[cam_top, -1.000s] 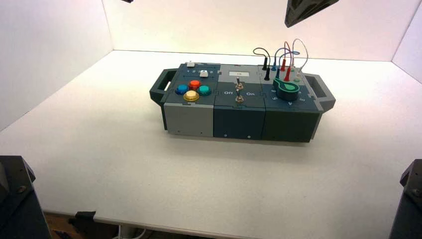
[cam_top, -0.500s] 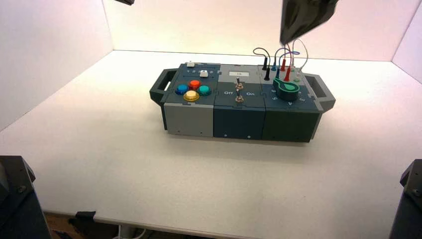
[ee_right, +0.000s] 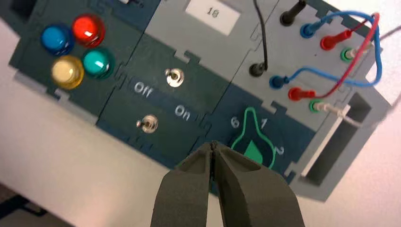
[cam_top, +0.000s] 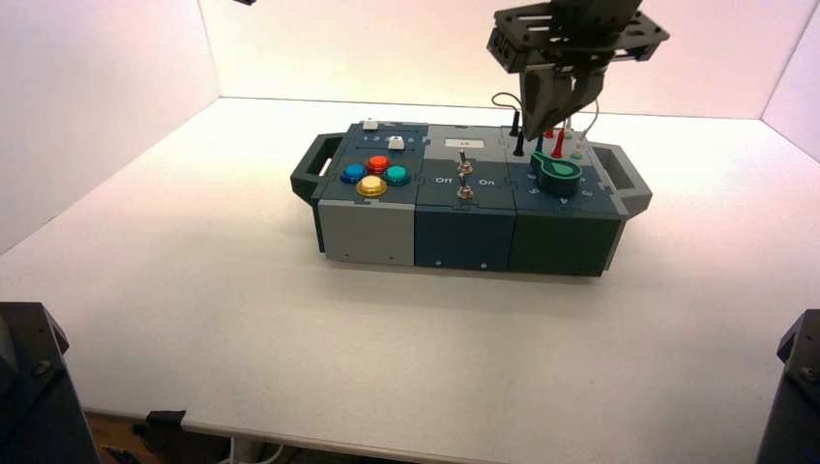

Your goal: Turn the knob to position 2.

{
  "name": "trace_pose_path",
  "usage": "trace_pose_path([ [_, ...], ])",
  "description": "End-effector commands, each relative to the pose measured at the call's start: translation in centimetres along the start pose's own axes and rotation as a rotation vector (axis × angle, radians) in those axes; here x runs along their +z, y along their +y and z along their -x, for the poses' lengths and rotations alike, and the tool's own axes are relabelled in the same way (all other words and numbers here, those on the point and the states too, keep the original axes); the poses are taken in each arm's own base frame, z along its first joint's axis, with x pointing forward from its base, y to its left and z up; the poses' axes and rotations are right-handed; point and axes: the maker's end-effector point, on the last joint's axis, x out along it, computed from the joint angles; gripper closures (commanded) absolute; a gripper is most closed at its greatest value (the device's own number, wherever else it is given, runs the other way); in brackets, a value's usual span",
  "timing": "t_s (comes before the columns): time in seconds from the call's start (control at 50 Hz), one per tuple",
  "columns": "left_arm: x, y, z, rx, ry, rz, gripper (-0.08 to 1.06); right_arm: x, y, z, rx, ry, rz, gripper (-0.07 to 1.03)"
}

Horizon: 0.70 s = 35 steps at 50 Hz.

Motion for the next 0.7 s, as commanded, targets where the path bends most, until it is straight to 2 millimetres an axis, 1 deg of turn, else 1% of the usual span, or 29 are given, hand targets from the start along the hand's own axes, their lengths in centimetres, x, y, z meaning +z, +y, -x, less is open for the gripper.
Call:
trace_pose_path([
  [0.02,0.9,-0.7,1.0,-0.014,-0.038,-0.012,1.01,2.0,0.2,0.2,0.005,-0.038,-0.009,0.99],
  [0.2,1.1,-0.8,1.4,-0.018,-0.051,-0.019,1.01,2.5,0.2,-0.9,0.0,-0.015,-0.017,0.99],
  [0.36,1.1,-0.9,1.4,-0.018,-0.049,-0.019,1.01,2.1,-0.8,-2.0,-0.013,0.013,-0.046,0.99],
  [0.52,1.3,-0.9,1.5,-0.019,-0.053,-0.022,1.01,1.6,-1.9,-2.5,-0.027,0.024,-0.064,0.99],
  [0.7,1.5,-1.0,1.6,-0.02,-0.056,-0.023,1.01,1.7,-2.6,-2.7,-0.038,0.029,-0.063,0.99],
])
